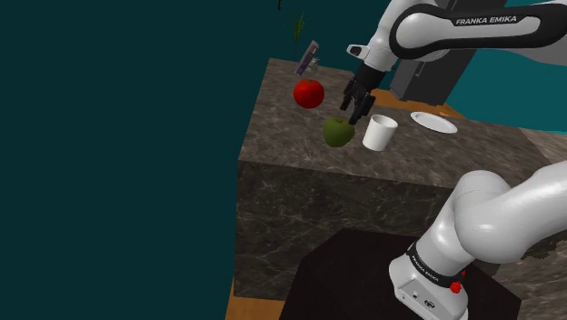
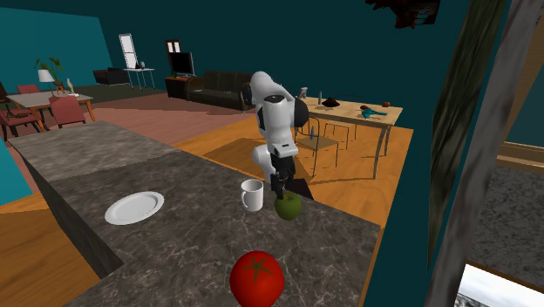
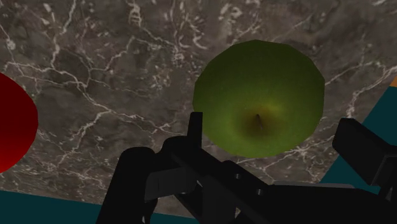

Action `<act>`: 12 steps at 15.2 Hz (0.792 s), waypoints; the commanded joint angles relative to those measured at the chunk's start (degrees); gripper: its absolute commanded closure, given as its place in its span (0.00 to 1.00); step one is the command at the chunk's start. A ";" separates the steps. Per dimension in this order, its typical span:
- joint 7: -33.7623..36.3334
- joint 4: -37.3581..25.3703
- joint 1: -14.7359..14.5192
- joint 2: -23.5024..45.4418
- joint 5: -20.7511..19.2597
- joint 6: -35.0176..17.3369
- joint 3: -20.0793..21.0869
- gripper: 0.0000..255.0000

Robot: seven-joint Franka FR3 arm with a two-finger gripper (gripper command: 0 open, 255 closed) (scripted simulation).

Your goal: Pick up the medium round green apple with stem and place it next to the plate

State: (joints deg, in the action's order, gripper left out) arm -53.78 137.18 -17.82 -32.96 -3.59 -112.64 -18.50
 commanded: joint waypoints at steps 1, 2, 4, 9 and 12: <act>0.03 0.33 0.00 -0.04 -0.01 -0.32 0.02 0.00; 0.03 0.33 0.00 -0.04 -0.01 -0.32 0.02 0.00; 0.03 0.33 0.00 -0.04 -0.01 -0.32 0.02 0.00; 0.03 0.33 0.00 -0.04 -0.01 -0.31 0.02 1.00; 0.03 0.33 0.00 -0.04 -0.01 -0.31 0.02 1.00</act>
State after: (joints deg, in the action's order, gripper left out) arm -53.75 137.51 -17.82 -33.00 -3.60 -112.95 -18.48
